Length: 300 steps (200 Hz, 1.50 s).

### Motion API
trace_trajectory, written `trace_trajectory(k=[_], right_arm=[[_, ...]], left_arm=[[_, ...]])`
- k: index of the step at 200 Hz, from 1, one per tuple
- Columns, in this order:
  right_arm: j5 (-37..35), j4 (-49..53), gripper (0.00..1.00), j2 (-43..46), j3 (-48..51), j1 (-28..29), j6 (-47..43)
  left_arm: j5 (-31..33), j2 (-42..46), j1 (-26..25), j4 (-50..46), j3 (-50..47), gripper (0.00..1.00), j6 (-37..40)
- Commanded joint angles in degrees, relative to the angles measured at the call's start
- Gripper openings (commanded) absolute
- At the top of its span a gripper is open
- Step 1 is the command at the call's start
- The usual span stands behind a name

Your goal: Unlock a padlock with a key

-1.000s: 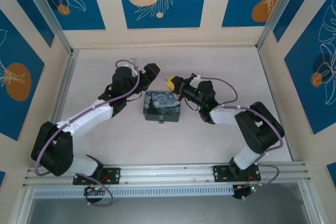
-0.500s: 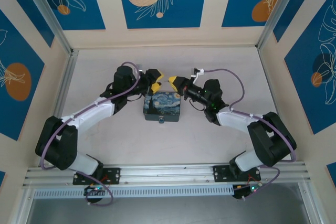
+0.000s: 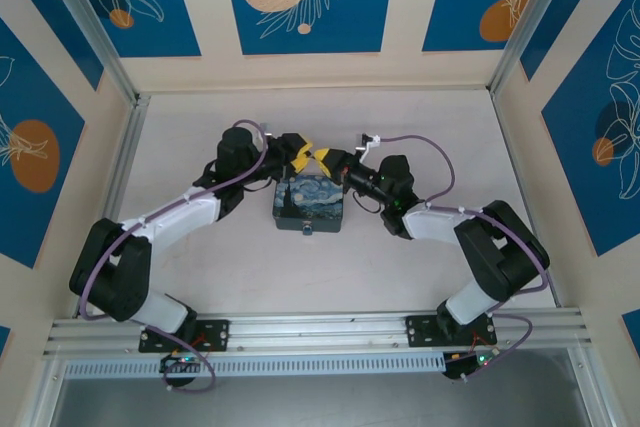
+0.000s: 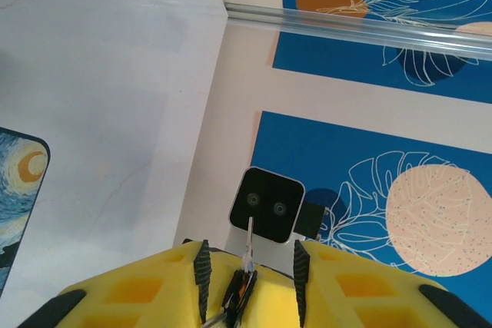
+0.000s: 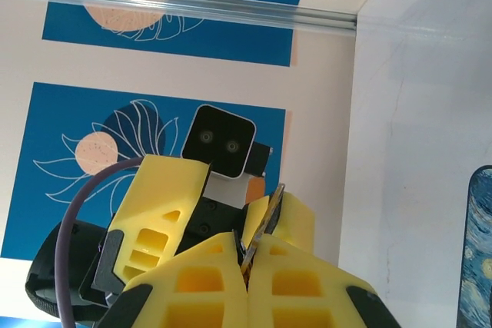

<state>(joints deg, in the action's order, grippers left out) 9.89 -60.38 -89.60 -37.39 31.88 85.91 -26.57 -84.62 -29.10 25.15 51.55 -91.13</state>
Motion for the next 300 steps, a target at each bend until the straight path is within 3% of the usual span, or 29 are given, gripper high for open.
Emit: trace_trajectory(k=[1, 48, 86, 127, 148, 152, 168, 186, 217, 253, 277, 300], right_arm=[[-2.8, -3.1, 0.00, -0.9, -0.8, 0.3, 0.7], [-4.1, -4.9, 0.00, -2.8, -1.1, 0.4, 2.7], [-4.4, -6.0, 0.00, -3.6, -0.7, 0.8, 3.1], [-4.4, -6.1, 0.00, -3.5, -0.2, 0.9, 3.4], [-4.2, -6.2, 0.00, -3.0, 0.4, 0.7, 3.4], [-4.1, -6.0, 0.05, -2.7, 0.8, 0.6, 3.4], [-3.9, -4.6, 0.42, -0.5, 3.4, -0.2, 3.4], [-2.8, -1.0, 0.52, 4.2, 7.7, -1.9, 2.6], [0.7, 16.8, 0.53, 17.1, 12.5, -5.1, -2.7], [1.8, 38.9, 0.52, 32.3, 9.6, -7.6, -14.2], [4.0, 43.0, 0.48, 34.5, 6.0, -10.0, -18.2], [5.9, 40.7, 0.41, 32.0, 3.0, -10.8, -19.4]], left_arm=[[0.2, 0.2, -0.5, 3.2, -1.3, 0.33, -0.7], [0.9, 0.4, -0.8, 4.0, -2.1, 0.19, -0.9], [0.9, 0.3, -0.7, 4.1, -1.9, 0.15, -0.9], [1.2, -0.2, -0.7, 4.7, -1.6, 0.00, -0.8], [1.1, -0.5, -0.8, 5.0, -1.2, 0.00, 0.2], [1.0, -0.6, -0.7, 4.7, -1.0, 0.00, 0.8], [-0.2, -0.7, -0.4, 3.3, 0.6, 0.00, 5.2], [-2.5, -0.4, 0.4, -1.3, 3.5, 0.00, 13.8], [-6.0, 0.1, 1.5, -7.3, 6.8, 0.00, 27.5], [-10.1, -0.5, 1.9, -9.9, 8.5, 0.00, 39.1], [-12.4, -1.1, 1.9, -7.4, 8.2, 0.00, 41.4], [-14.3, -1.3, 1.9, -3.9, 7.3, 0.00, 41.9]])
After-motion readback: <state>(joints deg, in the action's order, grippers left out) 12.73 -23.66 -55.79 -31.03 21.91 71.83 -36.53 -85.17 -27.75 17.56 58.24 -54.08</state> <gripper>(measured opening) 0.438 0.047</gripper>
